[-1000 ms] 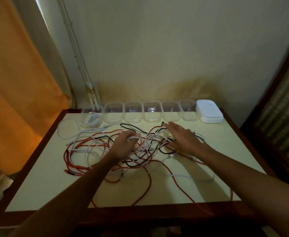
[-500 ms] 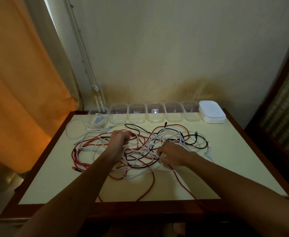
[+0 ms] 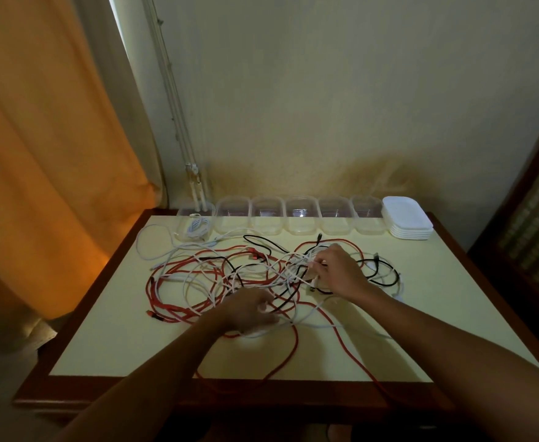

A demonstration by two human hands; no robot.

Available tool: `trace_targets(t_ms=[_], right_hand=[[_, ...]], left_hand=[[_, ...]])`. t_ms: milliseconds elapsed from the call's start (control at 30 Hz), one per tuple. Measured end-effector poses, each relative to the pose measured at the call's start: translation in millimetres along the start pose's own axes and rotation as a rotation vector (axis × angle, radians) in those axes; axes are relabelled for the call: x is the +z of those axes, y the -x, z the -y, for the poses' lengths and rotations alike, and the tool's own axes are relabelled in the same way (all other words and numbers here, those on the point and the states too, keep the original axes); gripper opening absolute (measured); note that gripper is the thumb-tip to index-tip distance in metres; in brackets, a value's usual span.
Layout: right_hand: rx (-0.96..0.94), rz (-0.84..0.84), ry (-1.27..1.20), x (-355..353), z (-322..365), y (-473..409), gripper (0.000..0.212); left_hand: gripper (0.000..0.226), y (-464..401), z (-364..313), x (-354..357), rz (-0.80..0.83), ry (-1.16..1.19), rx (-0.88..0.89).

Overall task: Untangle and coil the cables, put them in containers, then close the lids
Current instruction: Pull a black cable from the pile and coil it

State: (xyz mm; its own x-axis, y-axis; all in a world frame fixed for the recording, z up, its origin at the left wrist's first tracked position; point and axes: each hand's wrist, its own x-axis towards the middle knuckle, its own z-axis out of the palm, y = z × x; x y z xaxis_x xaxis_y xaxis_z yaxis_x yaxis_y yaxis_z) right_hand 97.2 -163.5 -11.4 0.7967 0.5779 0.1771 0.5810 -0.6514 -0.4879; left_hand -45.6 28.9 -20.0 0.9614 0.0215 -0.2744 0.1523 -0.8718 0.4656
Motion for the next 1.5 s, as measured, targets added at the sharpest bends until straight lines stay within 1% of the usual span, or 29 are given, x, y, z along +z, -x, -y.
trace_targets(t_ms=[33, 67, 100, 167, 200, 233, 267, 300, 333, 367, 433, 467, 533, 600, 667, 700, 733, 767, 800, 867, 933, 1000, 1067, 1133, 1200, 1267, 1333, 1433, 1500], right_hand=[[0.052, -0.051, 0.051, -3, 2, 1, 0.02], [0.084, -0.082, 0.085, -7, 4, 2, 0.017], [0.082, -0.079, 0.096, -10, 6, 4, 0.017], [-0.006, 0.002, 0.009, -16, 10, 8, 0.012], [-0.075, 0.069, -0.05, -18, 11, 12, 0.004], [-0.155, 0.122, -0.077, -20, 13, 16, 0.009], [-0.219, 0.167, -0.076, -22, 14, 19, 0.02], [-0.25, 0.197, -0.086, -25, 17, 20, 0.027], [-0.265, 0.202, -0.109, -30, 22, 20, 0.028], [-0.275, 0.191, -0.142, -36, 28, 18, 0.025], [-0.264, 0.116, -0.222, -54, 41, 9, 0.017], [-0.23, 0.061, -0.268, -66, 47, 2, 0.019], [-0.136, -0.081, -0.393, -95, 58, -15, 0.024], [-0.044, -0.257, -0.604, -130, 68, -33, 0.03], [0.065, -0.433, -0.962, -168, 75, -49, 0.034], [0.115, -0.495, -1.165, -187, 78, -55, 0.033], [0.153, -0.522, -1.342, -203, 82, -59, 0.032], [0.17, -0.51, -1.465, -216, 86, -61, 0.029], [0.173, -0.471, -1.527, -225, 92, -62, 0.027], [0.154, -0.361, -1.526, -232, 112, -61, 0.024], [0.105, -0.269, -1.491, -231, 135, -60, 0.023], [0.049, -0.221, -1.528, -232, 156, -60, 0.021], [0.014, -0.22, -1.599, -233, 166, -61, 0.02], [0.032, -0.243, -1.538, -229, 160, -61, 0.017], [0.067, -0.25, -1.311, -216, 146, -56, 0.014], [0.045, -0.201, -1.022, -192, 127, -46, 0.014], [-0.018, -0.049, -0.777, -168, 110, -34, 0.018], [-0.101, 0.215, -0.459, -141, 95, -19, 0.021], [-0.132, 0.262, -0.288, -132, 91, -18, 0.022]], left_hand=[[0.051, 0, -2, 4, 0.059, -0.109, -0.011], [0.048, 0, -5, 8, 0.064, -0.187, -0.008], [0.041, 0, -9, 9, 0.034, -0.231, 0.007], [0.023, 1, -18, 5, -0.055, -0.243, 0.052], [0.017, 2, -23, -1, -0.116, -0.197, 0.082], [0.014, 3, -27, -9, -0.184, -0.12, 0.11], [0.013, 6, -33, -19, -0.256, -0.028, 0.139], [0.014, 9, -41, -31, -0.326, 0.072, 0.159], [0.017, 12, -49, -44, -0.389, 0.173, 0.171], [0.02, 14, -58, -57, -0.444, 0.282, 0.183], [0.023, 15, -74, -83, -0.535, 0.527, 0.215], [0.021, 14, -81, -97, -0.555, 0.645, 0.222], [0.013, 10, -88, -121, -0.549, 0.775, 0.212], [0.018, 7, -85, -137, -0.496, 0.717, 0.204], [0.027, 5, -77, -144, -0.446, 0.646, 0.197], [0.029, 4, -74, -145, -0.428, 0.663, 0.193], [0.03, 3, -73, -146, -0.415, 0.706, 0.188], [0.03, 2, -73, -146, -0.405, 0.754, 0.181], [0.03, 0, -78, -147, -0.395, 0.786, 0.176], [0.03, -6, -92, -150, -0.373, 0.783, 0.18], [0.031, -11, -114, -153, -0.379, 0.706, 0.231], [0.03, -14, -134, -156, -0.415, 0.657, 0.311], [0.025, -15, -146, -159, -0.436, 0.653, 0.343], [0.027, -16, -148, -162, -0.464, 0.695, 0.304], [0.03, -18, -144, -168, -0.506, 0.852, 0.25], [0.031, -18, -139, -177, -0.544, 1.054, 0.21], [0.031, -16, -139, -188, -0.558, 1.206, 0.214], [0.033, -10, -143, -209, -0.591, 1.427, 0.279], [0.032, -6, -142, -221, -0.612, 1.522, 0.303]])
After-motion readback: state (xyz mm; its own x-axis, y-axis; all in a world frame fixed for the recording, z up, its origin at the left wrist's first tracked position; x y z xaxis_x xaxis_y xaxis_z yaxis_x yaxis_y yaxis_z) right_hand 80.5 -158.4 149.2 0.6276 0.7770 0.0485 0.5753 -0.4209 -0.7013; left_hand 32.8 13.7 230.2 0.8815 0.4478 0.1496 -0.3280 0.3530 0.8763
